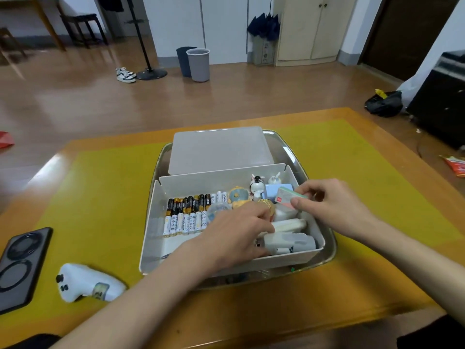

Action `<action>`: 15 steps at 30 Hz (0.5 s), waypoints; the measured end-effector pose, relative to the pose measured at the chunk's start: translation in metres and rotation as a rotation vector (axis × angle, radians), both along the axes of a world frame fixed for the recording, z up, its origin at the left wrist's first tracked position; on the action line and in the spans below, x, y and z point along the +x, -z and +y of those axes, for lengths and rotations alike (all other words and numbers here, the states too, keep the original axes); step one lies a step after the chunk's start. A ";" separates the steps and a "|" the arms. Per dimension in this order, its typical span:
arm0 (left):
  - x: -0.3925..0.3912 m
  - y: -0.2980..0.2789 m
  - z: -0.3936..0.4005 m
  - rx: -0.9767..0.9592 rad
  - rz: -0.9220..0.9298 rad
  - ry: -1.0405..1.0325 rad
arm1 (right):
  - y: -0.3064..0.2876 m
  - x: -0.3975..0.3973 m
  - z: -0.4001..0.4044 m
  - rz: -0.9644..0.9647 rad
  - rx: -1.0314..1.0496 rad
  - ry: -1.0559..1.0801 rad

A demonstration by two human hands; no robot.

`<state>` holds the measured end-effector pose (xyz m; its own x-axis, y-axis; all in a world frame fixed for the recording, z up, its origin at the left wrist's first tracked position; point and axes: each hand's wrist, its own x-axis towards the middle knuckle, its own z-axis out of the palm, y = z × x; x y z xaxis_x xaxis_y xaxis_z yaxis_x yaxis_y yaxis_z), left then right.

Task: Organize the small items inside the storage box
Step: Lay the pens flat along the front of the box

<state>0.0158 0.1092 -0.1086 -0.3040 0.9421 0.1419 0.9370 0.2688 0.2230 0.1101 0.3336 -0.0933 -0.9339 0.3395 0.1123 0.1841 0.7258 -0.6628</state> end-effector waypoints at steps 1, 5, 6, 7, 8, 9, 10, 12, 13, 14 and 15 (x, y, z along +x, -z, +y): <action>0.000 -0.002 -0.001 0.013 -0.035 -0.017 | -0.001 -0.001 0.000 0.006 -0.021 -0.002; -0.006 -0.024 -0.016 0.071 -0.225 -0.085 | -0.006 -0.006 -0.002 0.005 -0.125 -0.027; -0.009 -0.034 -0.024 0.090 -0.283 -0.110 | -0.008 -0.008 -0.003 0.009 -0.154 -0.039; -0.013 -0.043 -0.033 0.115 -0.342 -0.142 | -0.009 -0.009 -0.005 0.021 -0.196 -0.059; -0.018 -0.052 -0.044 0.146 -0.402 -0.177 | -0.011 -0.011 -0.008 0.037 -0.240 -0.084; -0.024 -0.060 -0.055 0.178 -0.453 -0.217 | -0.012 -0.013 -0.012 0.052 -0.273 -0.110; -0.030 -0.067 -0.066 0.202 -0.487 -0.262 | -0.014 -0.016 -0.016 0.061 -0.293 -0.132; -0.044 -0.075 -0.086 0.200 -0.478 -0.354 | -0.015 -0.025 -0.027 0.058 -0.305 -0.174; -0.050 -0.075 -0.093 0.175 -0.442 -0.401 | -0.015 -0.030 -0.034 0.050 -0.289 -0.195; -0.056 -0.072 -0.099 0.136 -0.392 -0.445 | -0.015 -0.036 -0.041 0.031 -0.261 -0.218; -0.060 -0.068 -0.104 0.086 -0.328 -0.481 | -0.016 -0.041 -0.048 -0.001 -0.225 -0.247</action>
